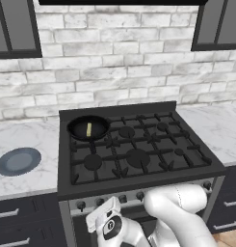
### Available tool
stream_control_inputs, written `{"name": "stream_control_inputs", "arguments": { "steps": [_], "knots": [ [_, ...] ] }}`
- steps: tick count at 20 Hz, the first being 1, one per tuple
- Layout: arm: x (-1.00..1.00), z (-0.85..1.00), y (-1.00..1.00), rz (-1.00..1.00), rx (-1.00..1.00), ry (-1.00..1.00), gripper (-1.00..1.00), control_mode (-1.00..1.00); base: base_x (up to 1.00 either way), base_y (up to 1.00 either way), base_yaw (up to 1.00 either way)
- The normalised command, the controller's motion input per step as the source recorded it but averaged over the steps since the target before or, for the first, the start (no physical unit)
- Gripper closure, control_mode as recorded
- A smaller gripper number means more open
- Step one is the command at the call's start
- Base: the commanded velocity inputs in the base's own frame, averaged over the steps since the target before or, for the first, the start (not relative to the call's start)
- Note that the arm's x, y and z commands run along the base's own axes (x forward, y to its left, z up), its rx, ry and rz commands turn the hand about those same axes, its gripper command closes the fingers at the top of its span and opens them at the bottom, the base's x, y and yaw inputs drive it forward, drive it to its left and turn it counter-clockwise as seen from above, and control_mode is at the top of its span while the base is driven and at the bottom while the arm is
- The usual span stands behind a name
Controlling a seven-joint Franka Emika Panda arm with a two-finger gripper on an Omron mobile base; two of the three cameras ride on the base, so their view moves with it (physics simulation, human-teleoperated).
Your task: Pick up the butter stick and place it in the pan. Then turn on the burner for the pan.
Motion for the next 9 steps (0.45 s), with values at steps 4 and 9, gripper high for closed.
{"name": "stream_control_inputs", "arguments": {
  "steps": [4, 9],
  "knots": [
    [0.00, -0.03, 0.00, 0.03, -0.19, 0.00, 1.00, -1.00, 0.00, 0.00, 0.00],
    [0.00, -0.01, 0.00, 0.03, -0.19, 0.00, 1.00, -1.00, 0.00, 0.00, 0.00]
  ]
}}
